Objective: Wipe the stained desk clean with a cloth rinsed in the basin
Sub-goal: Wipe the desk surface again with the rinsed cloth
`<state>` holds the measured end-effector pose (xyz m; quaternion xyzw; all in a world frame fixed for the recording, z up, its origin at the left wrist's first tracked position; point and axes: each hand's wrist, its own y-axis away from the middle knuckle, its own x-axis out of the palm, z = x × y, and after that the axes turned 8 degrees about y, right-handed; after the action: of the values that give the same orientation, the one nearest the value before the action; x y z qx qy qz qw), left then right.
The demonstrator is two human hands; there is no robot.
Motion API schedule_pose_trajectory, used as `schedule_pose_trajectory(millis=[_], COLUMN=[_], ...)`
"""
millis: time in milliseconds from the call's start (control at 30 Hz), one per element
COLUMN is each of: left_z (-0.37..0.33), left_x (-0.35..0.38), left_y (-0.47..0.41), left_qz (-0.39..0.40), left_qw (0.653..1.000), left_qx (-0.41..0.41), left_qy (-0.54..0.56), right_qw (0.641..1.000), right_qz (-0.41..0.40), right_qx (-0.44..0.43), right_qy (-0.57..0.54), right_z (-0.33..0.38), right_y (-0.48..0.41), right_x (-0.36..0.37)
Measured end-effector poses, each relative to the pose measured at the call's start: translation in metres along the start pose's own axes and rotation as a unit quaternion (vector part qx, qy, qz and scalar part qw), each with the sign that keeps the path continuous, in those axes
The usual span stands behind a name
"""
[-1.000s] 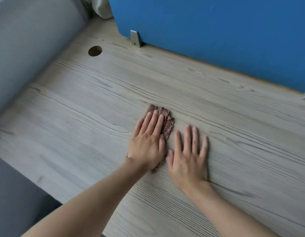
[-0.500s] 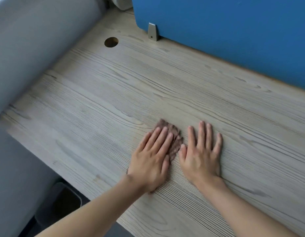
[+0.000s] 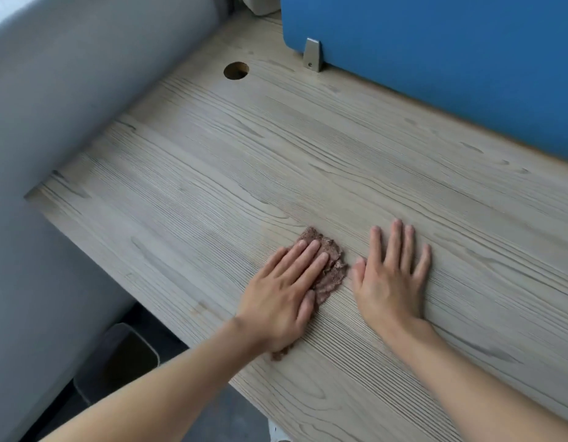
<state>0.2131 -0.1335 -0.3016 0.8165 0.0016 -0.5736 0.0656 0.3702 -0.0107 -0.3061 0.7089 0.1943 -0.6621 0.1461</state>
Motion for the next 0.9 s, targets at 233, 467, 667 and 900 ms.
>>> schedule_pose_trajectory(millis=[233, 467, 667, 900], left_z=[-0.009, 0.024, -0.01, 0.047], left_x=[0.004, -0.007, 0.007, -0.014], left_y=[0.02, 0.031, 0.07, 0.064], left_qz=[-0.034, -0.017, -0.012, -0.041], left_qw=[0.997, 0.998, 0.999, 0.991], left_qx=[-0.067, -0.067, -0.049, -0.125], left_qy=[-0.014, -0.005, 0.011, -0.02], right_qw=[0.998, 0.999, 0.999, 0.996], right_qz=[0.006, 0.013, 0.006, -0.025], right_qx=[-0.056, -0.05, -0.053, -0.077], right_qy=[0.003, 0.005, -0.004, -0.048], right_z=[0.035, 0.035, 0.034, 0.044], right_y=[0.026, 0.025, 0.025, 0.014], right_x=[0.001, 0.002, 0.001, -0.007])
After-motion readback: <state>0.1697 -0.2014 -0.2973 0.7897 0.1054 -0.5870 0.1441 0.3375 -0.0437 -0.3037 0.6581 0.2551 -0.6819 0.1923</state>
